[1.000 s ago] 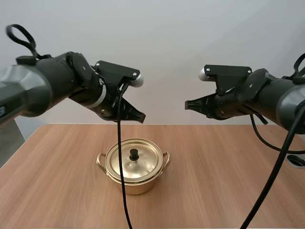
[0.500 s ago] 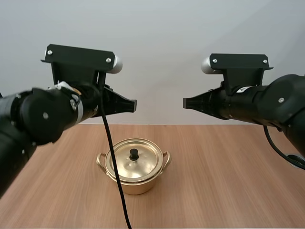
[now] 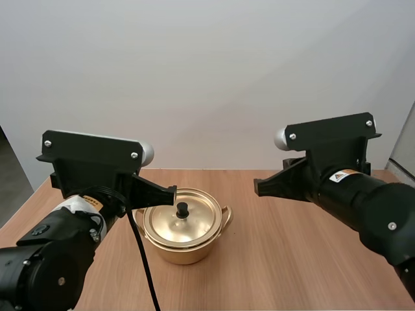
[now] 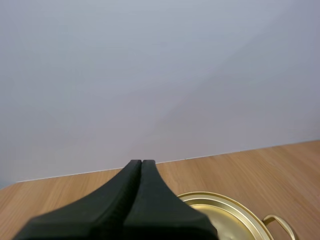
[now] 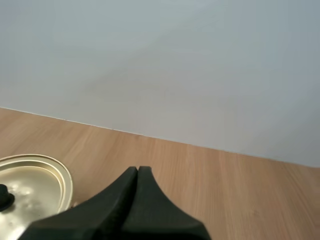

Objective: Open the pot, put the car inside, and close it

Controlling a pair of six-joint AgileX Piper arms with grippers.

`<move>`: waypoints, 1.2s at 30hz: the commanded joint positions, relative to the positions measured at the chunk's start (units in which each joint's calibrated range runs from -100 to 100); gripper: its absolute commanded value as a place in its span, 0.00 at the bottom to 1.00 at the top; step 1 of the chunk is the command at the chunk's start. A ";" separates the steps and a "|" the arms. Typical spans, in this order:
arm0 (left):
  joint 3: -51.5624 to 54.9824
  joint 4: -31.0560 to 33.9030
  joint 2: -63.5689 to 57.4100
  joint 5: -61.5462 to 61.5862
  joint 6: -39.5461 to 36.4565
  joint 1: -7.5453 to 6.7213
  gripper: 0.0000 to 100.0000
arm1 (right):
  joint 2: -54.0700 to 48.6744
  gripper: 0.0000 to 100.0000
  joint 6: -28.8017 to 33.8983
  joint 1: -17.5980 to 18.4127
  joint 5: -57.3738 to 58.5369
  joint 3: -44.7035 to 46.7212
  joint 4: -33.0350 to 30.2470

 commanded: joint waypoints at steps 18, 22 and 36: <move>19.79 11.65 -18.46 -2.42 -0.02 0.04 0.00 | -12.51 0.00 6.30 0.49 -25.99 17.18 -13.96; 19.79 11.75 -18.46 -3.36 -0.02 0.04 0.00 | -17.51 0.00 22.69 0.72 -17.94 20.24 -27.31; 19.79 11.75 -18.46 -1.20 -0.02 0.04 0.00 | -23.64 0.00 27.78 2.50 -4.32 26.47 -26.91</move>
